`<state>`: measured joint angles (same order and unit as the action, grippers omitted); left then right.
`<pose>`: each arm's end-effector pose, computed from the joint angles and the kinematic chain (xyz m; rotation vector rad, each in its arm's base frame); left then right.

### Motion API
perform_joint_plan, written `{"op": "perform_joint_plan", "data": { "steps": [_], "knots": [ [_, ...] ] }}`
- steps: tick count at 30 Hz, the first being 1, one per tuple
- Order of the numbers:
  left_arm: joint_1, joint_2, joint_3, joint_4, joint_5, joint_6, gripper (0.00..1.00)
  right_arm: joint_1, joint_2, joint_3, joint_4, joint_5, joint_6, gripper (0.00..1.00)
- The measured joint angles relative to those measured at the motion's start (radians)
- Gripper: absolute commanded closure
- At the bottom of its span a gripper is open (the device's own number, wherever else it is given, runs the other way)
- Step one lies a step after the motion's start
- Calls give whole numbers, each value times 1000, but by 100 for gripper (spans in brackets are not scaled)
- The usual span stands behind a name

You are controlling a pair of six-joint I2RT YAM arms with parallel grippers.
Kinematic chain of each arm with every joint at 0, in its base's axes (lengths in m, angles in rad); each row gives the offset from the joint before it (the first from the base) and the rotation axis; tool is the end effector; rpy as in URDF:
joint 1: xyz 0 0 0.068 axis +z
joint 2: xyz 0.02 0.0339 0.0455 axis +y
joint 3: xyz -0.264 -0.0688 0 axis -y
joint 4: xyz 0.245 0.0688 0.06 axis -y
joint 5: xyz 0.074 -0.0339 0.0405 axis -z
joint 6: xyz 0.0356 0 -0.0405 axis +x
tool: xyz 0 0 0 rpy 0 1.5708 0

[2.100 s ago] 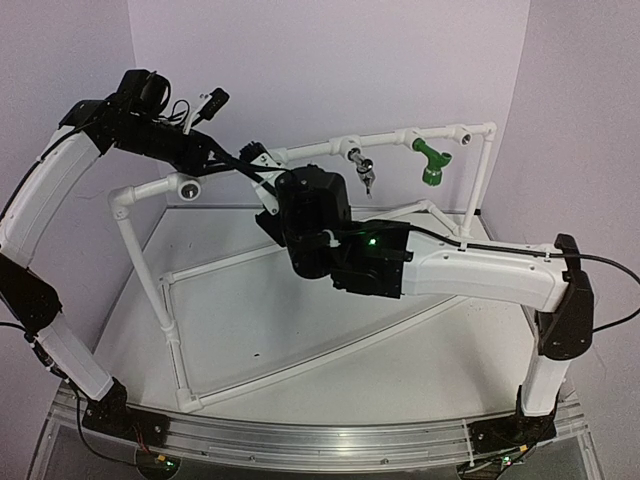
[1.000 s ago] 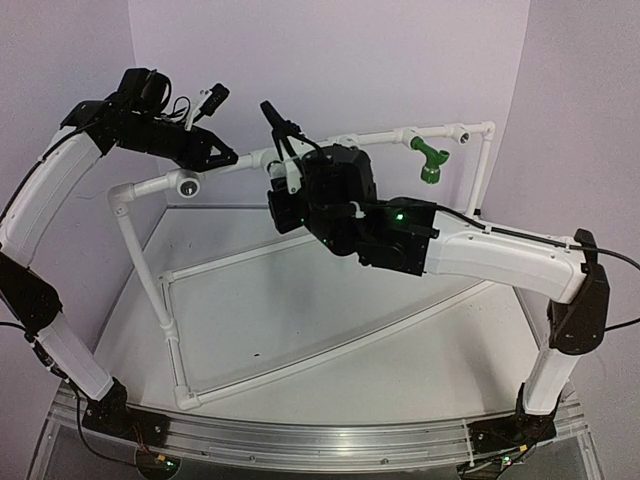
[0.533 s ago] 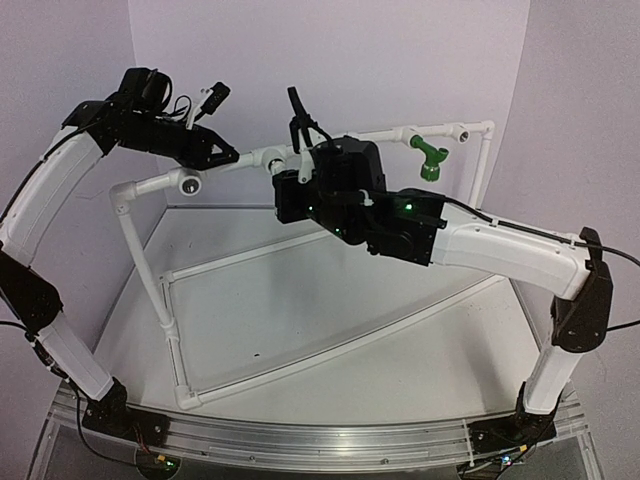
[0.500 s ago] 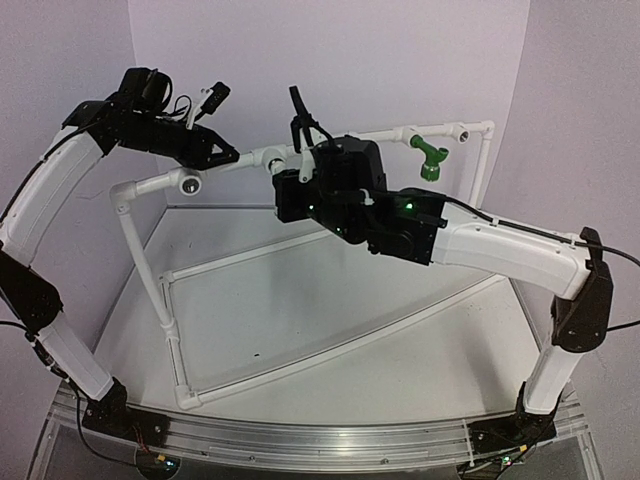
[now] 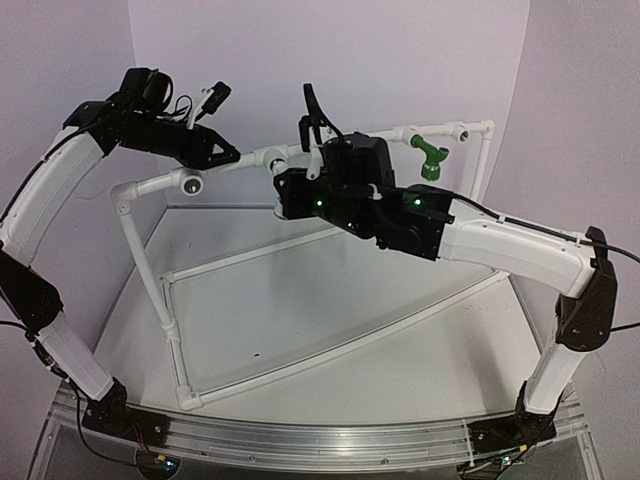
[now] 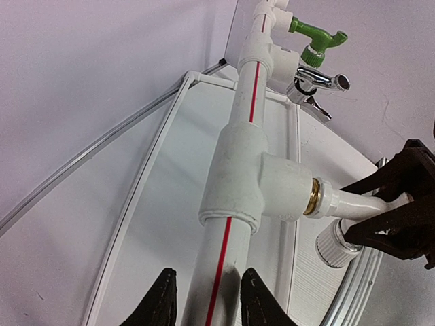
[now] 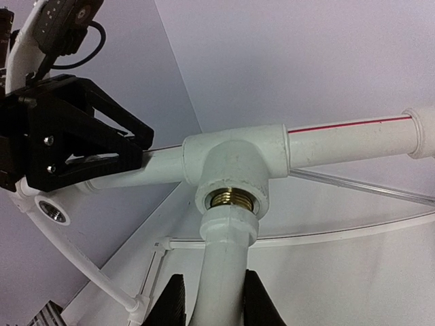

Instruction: Install the water faucets

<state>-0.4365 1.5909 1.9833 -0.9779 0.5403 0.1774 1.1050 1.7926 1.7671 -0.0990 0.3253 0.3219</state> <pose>0.2785 -0.1501 0.4688 0.9440 1.9318 -0.7315 0.2039 0.3804 0.4114 -0.4296 1.6988 0.7866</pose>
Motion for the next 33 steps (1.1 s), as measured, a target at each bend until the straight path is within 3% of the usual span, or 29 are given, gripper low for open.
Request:
{"op": "perform_joint_plan", "data": {
  "steps": [6,10,17,28,33],
  "knots": [
    [-3,-1,-1,-21,13,-21,72,-15,-34,-61,35,-108,33,55],
    [-12,-1,1,-35,34,-31,73,-45,-50,-83,65,-205,58,36],
    [-21,-1,1,-43,60,-52,75,-89,-71,-105,127,-243,45,15],
    [-23,1,-1,-41,72,-78,74,-110,-231,-187,159,-263,-120,9],
    [-26,6,1,-35,57,-101,55,-110,-311,-244,122,-347,-216,7]
  ]
}}
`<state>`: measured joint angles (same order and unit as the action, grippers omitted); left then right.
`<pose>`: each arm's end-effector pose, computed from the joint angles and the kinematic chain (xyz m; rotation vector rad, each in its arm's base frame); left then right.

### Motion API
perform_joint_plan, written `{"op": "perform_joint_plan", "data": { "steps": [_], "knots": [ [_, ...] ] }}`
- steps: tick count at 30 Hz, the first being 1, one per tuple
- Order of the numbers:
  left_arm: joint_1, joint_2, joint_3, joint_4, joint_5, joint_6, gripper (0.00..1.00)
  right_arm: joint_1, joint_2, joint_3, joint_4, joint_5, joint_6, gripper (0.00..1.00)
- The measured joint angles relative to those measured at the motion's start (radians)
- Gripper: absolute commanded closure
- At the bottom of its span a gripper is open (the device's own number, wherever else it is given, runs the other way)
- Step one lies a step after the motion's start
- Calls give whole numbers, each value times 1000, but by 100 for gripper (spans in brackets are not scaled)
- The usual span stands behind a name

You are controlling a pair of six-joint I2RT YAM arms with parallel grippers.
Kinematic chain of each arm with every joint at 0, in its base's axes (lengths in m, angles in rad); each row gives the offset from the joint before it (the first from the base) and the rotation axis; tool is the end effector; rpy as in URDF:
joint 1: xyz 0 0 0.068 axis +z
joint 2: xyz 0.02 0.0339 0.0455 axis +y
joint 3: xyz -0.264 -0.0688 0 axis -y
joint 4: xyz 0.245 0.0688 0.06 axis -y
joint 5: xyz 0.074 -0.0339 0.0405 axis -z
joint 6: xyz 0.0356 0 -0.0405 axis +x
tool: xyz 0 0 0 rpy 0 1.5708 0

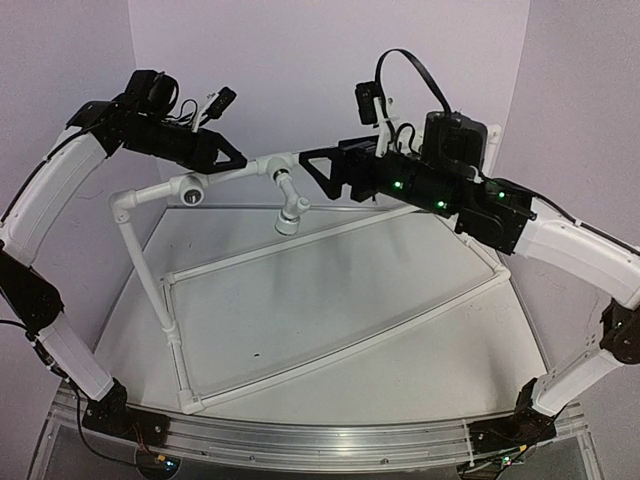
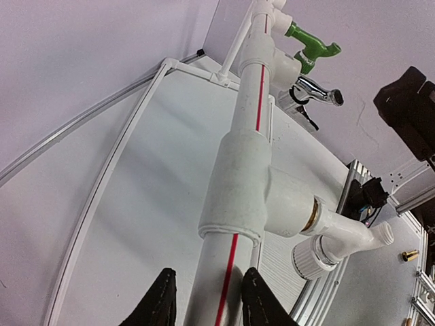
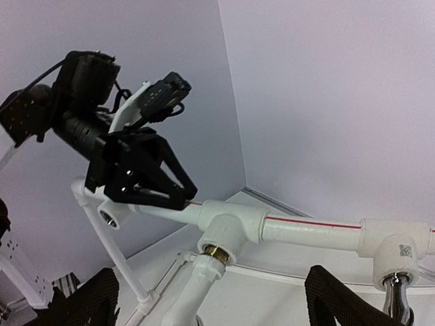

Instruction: Install the water faucets

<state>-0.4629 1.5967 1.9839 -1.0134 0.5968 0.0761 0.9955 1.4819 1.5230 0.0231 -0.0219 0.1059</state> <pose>0.2728 -0.1585 0.4649 0.9094 2.0075 -0.8710 0.1888 0.2926 0.4535 -0.6940 1.4132 0.8932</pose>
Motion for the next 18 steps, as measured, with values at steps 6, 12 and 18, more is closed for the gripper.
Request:
{"op": "perform_joint_plan", "data": {
  "steps": [6,12,18],
  "knots": [
    [-4,11,12,-14,-32,-26,41,0,-48,-67,-56,-128,-38,4],
    [-4,19,25,-34,-20,-18,40,0,-51,-120,-102,-257,-4,2],
    [-4,18,21,-32,-21,-10,41,6,-44,-139,-60,-281,131,2]
  ]
}}
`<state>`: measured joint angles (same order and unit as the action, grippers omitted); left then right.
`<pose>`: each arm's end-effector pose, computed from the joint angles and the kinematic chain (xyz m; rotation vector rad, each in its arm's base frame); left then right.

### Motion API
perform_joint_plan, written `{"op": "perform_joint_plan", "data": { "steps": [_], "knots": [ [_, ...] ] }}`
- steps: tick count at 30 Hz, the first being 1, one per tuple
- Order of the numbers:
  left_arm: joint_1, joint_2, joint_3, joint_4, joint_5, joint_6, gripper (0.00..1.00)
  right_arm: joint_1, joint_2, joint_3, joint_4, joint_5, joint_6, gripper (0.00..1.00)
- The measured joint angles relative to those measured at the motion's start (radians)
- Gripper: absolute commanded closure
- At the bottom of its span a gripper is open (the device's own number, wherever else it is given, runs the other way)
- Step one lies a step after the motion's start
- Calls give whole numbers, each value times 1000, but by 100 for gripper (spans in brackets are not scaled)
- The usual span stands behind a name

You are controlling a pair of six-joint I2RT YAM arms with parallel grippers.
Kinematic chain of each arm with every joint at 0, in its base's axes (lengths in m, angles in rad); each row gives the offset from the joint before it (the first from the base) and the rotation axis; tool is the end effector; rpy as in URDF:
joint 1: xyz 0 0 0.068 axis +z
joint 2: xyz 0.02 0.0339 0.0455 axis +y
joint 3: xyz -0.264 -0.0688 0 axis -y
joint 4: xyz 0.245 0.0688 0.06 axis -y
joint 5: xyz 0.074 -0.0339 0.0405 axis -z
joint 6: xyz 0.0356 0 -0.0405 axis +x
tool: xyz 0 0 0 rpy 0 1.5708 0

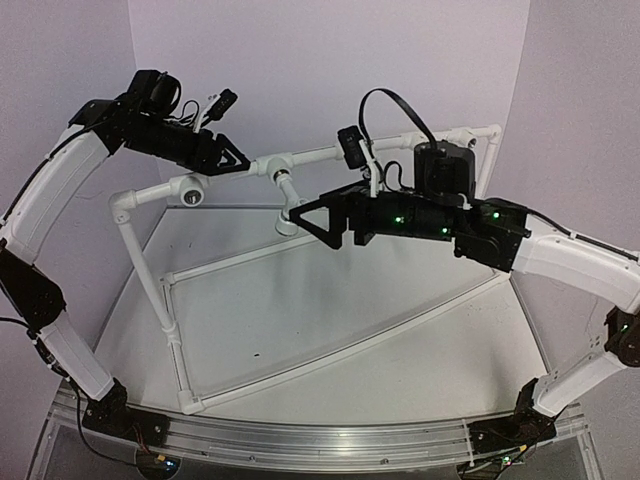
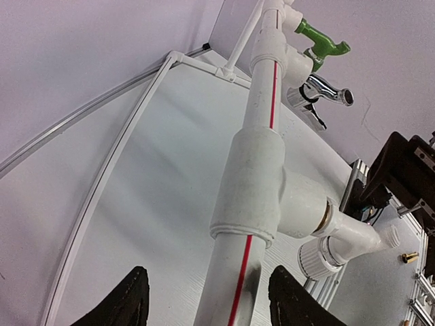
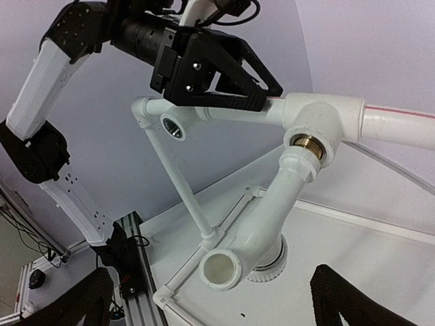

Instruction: Install the water faucets

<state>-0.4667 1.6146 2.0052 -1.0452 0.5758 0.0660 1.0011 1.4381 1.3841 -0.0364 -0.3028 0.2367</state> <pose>0.2750 -0.1602 0.4628 0.8937 2.0488 -0.8589 0.1747 0.2924 0.4121 -0.8950 1.5607 1.1657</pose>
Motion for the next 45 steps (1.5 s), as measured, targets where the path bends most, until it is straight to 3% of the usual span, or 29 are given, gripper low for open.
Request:
{"op": "perform_joint_plan", "data": {
  "steps": [18,24,32,45],
  "knots": [
    [-2,-27,-41,43,-5,-15,43,49,135,-34,143,66,261,8],
    [-2,-37,-57,60,-4,-15,45,49,168,9,156,74,313,17],
    [-4,-45,-70,77,-4,-15,47,47,183,18,170,81,359,37],
    [-6,-51,-82,89,-1,-16,50,24,183,17,273,-12,382,44]
  ]
}}
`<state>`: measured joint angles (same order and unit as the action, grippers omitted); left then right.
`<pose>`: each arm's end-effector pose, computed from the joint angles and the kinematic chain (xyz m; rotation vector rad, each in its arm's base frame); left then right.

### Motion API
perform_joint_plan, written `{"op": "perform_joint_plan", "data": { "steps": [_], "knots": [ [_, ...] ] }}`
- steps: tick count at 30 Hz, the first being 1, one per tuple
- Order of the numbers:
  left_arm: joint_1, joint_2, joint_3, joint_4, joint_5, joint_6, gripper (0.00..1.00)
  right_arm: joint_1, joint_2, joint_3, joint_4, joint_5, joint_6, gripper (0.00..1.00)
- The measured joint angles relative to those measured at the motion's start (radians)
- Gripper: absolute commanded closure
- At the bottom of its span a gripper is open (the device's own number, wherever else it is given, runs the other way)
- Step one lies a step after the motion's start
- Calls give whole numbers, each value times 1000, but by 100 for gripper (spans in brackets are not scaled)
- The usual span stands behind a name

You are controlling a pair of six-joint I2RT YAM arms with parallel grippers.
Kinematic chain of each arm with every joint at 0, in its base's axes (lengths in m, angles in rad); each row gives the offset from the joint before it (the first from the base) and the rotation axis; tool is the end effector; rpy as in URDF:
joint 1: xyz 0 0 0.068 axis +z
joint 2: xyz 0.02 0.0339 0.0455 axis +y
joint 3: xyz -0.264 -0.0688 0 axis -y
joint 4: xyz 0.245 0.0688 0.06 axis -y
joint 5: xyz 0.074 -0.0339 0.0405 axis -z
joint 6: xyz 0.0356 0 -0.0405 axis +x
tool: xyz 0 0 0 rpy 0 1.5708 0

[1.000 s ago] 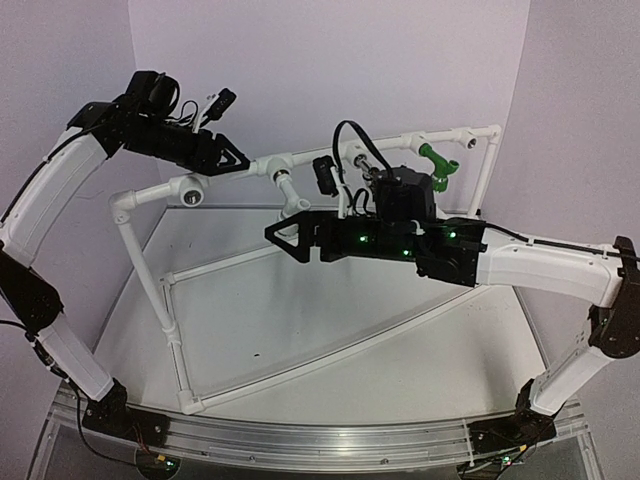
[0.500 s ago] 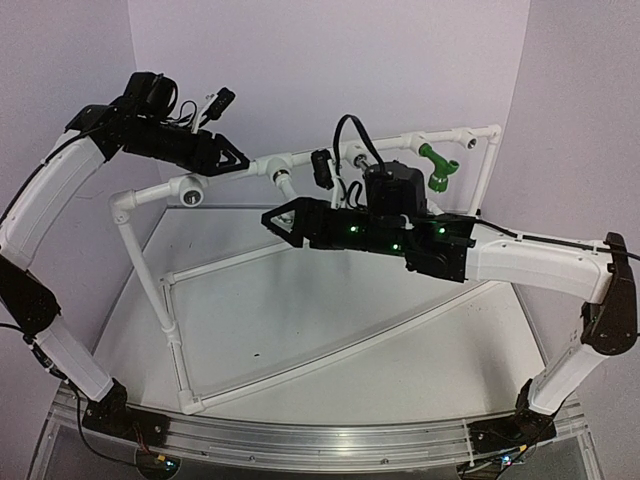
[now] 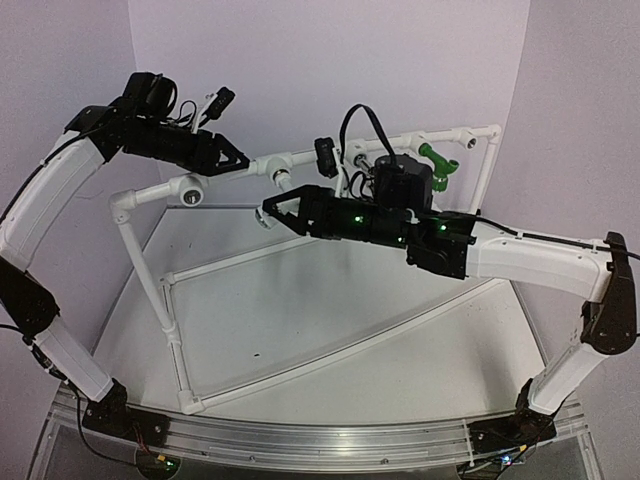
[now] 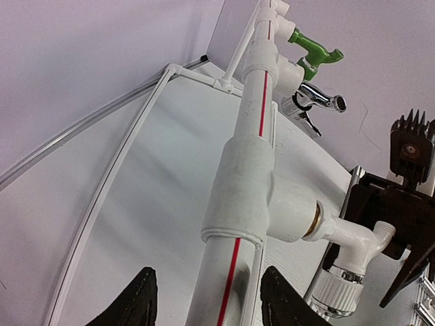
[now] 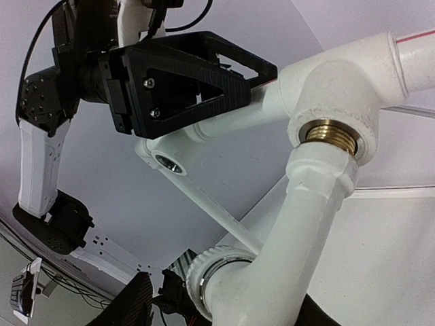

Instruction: Install the water faucets

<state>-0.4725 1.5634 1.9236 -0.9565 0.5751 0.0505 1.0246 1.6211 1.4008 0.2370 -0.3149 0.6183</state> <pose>0.2691 -0.1593 0.4617 0.8842 1.9964 -0.8632 0.1949 0.3418 0.3840 -0.6307 1.6594 1.4942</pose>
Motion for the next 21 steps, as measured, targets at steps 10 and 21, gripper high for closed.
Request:
{"op": "perform_joint_plan", "data": {
  "steps": [10,21],
  "knots": [
    [0,-1,-2,4,1,-2,51,-20,0,-21,49,-40,18,52],
    [0,-37,-53,51,-20,-6,30,-31,0,-42,70,-43,37,56]
  ]
}}
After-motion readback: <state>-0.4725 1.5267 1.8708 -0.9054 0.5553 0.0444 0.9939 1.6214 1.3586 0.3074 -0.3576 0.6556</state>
